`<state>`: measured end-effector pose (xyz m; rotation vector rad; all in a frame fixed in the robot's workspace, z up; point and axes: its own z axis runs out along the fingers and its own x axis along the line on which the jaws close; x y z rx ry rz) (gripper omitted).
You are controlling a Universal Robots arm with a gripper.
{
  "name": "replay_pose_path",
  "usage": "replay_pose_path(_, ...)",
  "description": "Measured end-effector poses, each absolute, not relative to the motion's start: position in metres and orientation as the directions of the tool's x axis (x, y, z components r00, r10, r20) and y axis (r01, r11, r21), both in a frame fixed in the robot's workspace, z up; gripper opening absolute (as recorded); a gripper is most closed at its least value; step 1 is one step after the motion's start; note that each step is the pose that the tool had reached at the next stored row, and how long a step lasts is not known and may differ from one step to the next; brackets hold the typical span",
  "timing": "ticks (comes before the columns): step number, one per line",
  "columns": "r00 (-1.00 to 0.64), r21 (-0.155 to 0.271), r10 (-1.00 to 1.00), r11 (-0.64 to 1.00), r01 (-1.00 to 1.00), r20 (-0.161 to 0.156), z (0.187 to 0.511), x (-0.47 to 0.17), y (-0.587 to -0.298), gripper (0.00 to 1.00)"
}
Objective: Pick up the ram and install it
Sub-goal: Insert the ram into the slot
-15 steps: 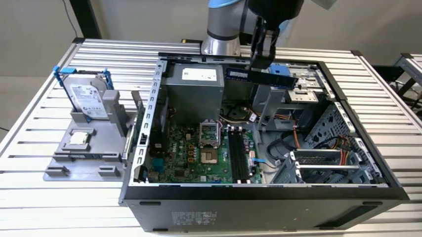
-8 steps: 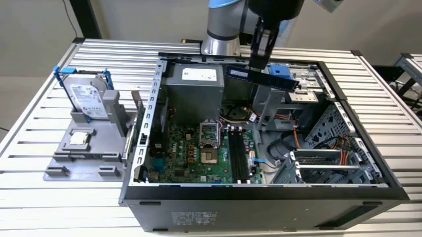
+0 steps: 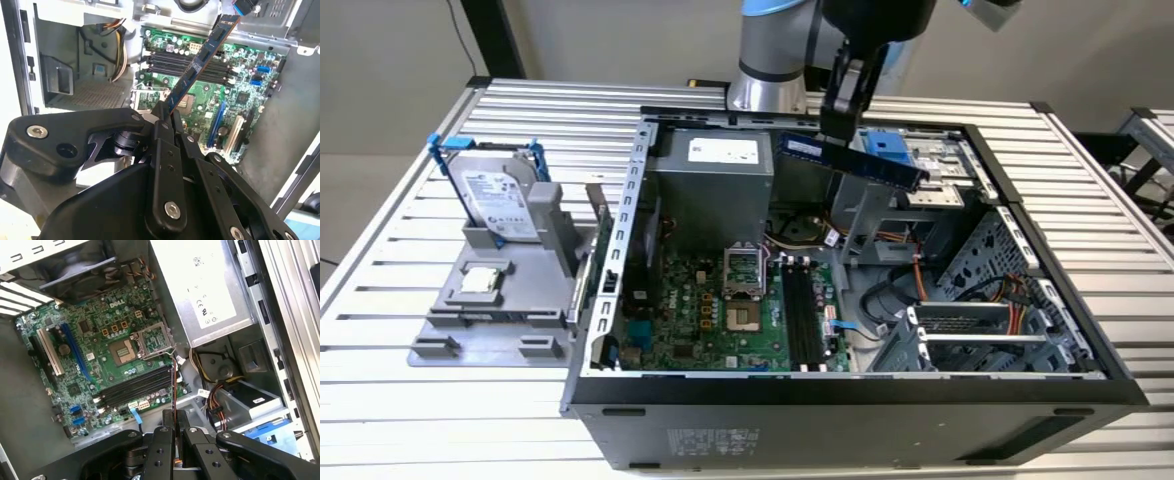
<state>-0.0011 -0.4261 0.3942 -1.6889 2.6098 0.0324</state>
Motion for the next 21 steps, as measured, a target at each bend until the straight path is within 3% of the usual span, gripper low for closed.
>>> replay_pose_path(21,-0.575,0.000,-0.817,0.575,-0.818,-0.039,0.3941,0.0002,-0.4333,0.00)
